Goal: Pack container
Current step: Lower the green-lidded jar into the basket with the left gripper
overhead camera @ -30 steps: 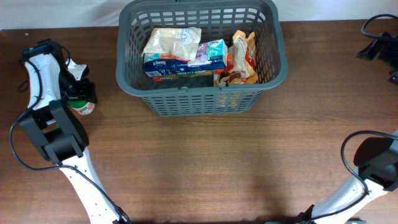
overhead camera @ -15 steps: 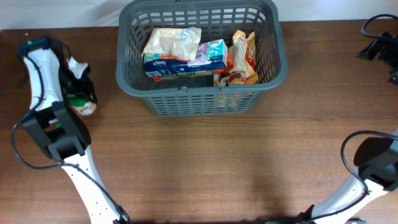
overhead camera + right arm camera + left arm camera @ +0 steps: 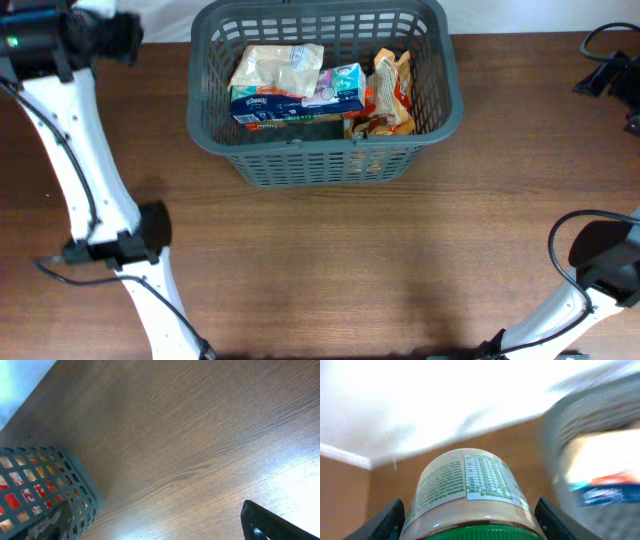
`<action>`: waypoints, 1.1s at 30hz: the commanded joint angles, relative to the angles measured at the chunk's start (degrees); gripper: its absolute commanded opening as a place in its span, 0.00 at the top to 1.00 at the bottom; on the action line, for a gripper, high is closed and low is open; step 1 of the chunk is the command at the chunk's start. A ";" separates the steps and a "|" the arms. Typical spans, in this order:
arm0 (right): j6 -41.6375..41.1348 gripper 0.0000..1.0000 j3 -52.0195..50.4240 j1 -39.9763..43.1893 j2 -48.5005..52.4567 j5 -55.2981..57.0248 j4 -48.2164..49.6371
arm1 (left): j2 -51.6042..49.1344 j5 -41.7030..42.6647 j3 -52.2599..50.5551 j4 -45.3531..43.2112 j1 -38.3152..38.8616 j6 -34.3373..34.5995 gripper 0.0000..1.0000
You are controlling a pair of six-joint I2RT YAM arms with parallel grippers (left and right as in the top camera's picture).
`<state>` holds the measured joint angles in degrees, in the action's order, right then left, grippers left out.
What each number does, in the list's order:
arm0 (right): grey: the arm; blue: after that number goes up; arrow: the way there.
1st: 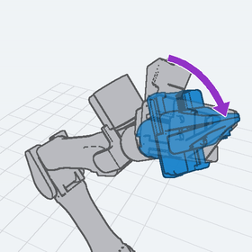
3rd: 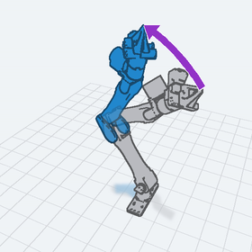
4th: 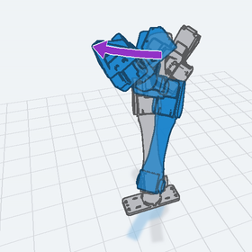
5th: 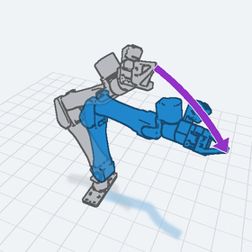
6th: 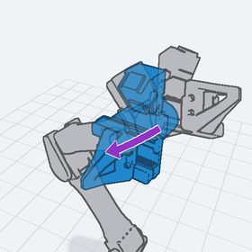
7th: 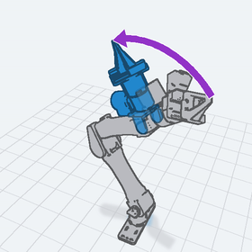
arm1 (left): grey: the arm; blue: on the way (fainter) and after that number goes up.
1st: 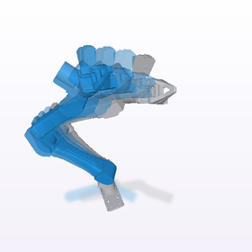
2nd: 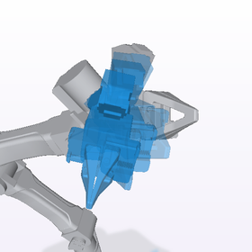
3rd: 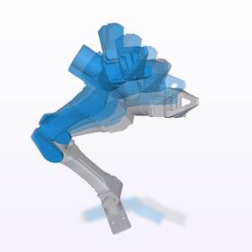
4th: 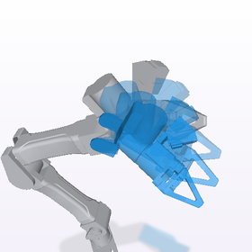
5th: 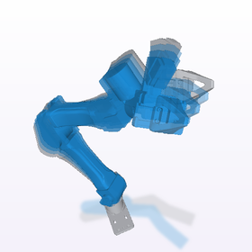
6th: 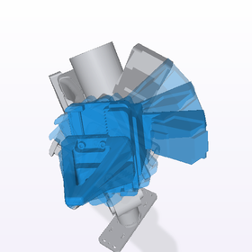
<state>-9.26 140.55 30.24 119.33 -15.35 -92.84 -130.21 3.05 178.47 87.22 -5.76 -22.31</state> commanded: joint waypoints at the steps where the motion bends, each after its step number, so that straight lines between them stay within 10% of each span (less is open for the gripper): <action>1: -0.50 0.01 -0.11 0.17 -0.66 -0.55 0.04 | 6.12 2.71 1.29 -1.07 7.23 -7.76 0.98; 10: -0.50 0.01 -0.11 0.17 -0.66 -0.55 0.04 | 5.40 4.79 -14.03 9.46 25.31 -20.68 0.98; 29: -0.50 0.01 -0.11 0.17 -0.66 -0.55 0.04 | 5.03 1.86 -66.51 -8.90 22.58 -23.71 0.98; 33: -0.50 0.01 -0.11 0.17 -0.66 -0.55 0.07 | 5.22 1.57 -67.47 -10.38 22.62 -23.30 0.68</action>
<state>-9.28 140.55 30.24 119.33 -15.35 -92.84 -125.51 4.25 111.00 76.58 16.80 -44.80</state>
